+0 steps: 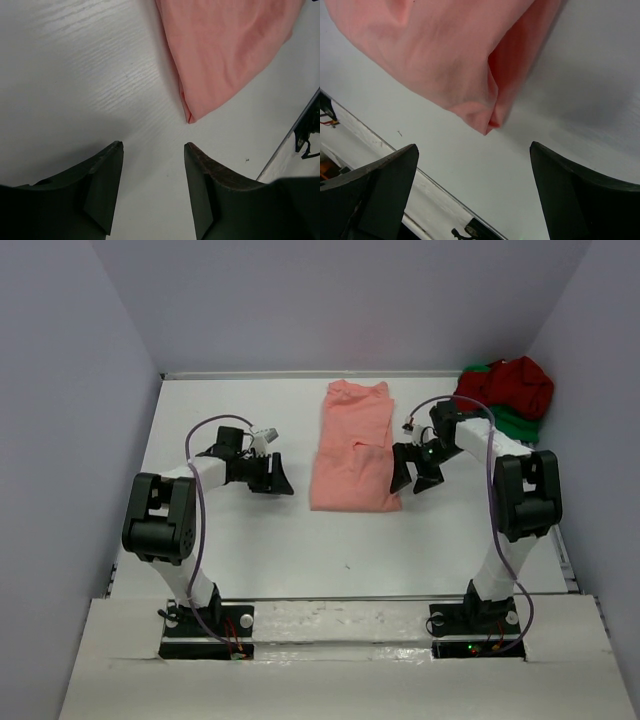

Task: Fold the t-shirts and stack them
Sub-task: Grab one side of the 2/3 rectangular tshirt with both arms

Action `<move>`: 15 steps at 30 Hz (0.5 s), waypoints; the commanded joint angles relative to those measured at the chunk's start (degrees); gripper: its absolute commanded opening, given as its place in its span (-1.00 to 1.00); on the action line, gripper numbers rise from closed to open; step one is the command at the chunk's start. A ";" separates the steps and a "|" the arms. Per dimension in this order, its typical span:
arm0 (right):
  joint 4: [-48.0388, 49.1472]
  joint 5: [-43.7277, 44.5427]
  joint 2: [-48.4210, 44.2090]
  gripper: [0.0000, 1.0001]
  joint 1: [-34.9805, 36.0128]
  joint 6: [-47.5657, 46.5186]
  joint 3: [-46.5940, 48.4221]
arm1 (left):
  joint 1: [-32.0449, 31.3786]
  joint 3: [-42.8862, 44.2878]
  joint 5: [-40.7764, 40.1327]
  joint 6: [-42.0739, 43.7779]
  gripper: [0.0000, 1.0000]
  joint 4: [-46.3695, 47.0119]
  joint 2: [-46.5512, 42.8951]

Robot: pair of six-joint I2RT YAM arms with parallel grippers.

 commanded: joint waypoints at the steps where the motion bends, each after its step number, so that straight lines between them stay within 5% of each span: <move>1: -0.16 -5.39 2.65 0.94 -0.41 0.92 2.07 | -1.65 0.75 -3.50 -3.53 0.19 2.90 -0.64; 15: 0.45 -7.76 5.74 0.84 -3.31 0.83 -0.92 | -8.77 3.83 1.86 -4.76 -0.07 3.60 10.34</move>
